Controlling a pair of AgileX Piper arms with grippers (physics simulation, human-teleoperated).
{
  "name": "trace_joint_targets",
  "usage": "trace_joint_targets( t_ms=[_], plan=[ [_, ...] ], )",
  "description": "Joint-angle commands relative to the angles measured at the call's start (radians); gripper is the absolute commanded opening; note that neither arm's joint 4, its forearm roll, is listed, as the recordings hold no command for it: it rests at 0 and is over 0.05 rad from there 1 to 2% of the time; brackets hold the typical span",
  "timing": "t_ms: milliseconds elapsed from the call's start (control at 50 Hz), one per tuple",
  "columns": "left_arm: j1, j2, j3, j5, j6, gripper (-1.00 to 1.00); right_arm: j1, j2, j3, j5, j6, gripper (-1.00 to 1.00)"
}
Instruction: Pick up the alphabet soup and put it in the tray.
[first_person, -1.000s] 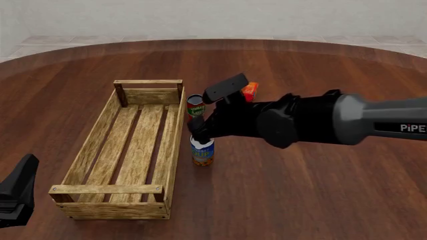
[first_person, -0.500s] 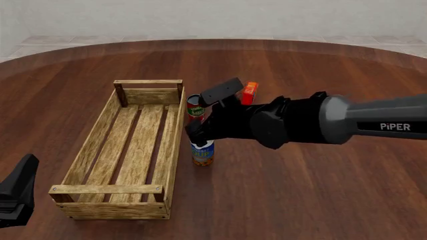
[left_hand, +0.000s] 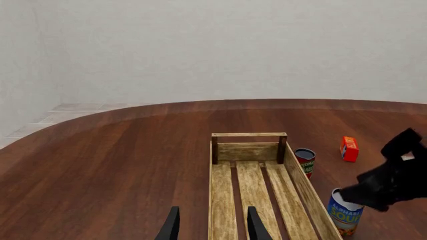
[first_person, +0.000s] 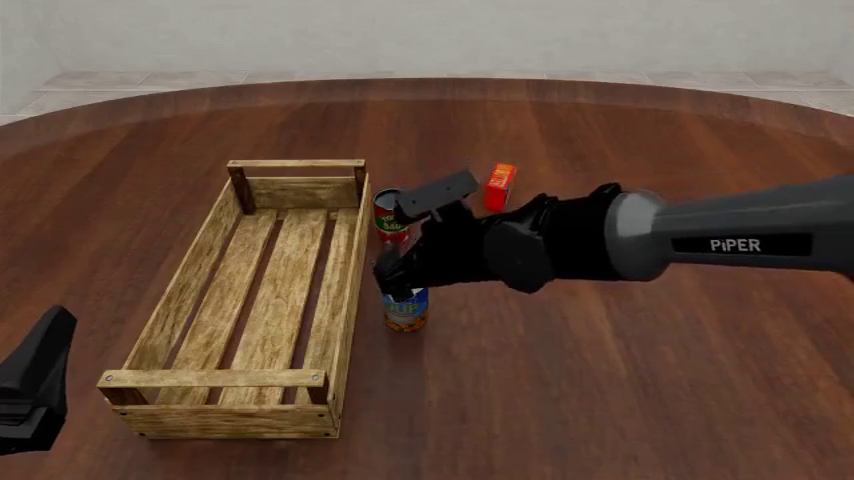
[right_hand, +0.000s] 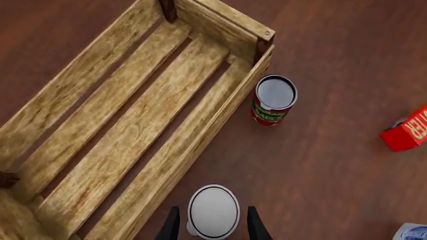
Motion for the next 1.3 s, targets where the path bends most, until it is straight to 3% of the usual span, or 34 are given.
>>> trace_joint_targets(
  t_ms=[20,1180,1200,1300],
  plan=[
    [0.0,0.0,0.003,-0.004,0.001,1.0,0.004,0.034,-0.017,0.032,0.019,1.0],
    [-0.001,0.0,0.004,-0.004,0.0,1.0,-0.022,0.191,-0.12,0.129,0.009,1.0],
    [-0.001,0.0,0.004,-0.004,0.0,1.0,-0.025,0.193,-0.122,0.13,0.002,-1.0],
    [-0.001,0.0,0.002,-0.001,0.0,1.0,-0.024,0.18,-0.12,0.133,-0.003,-1.0]
  ],
)
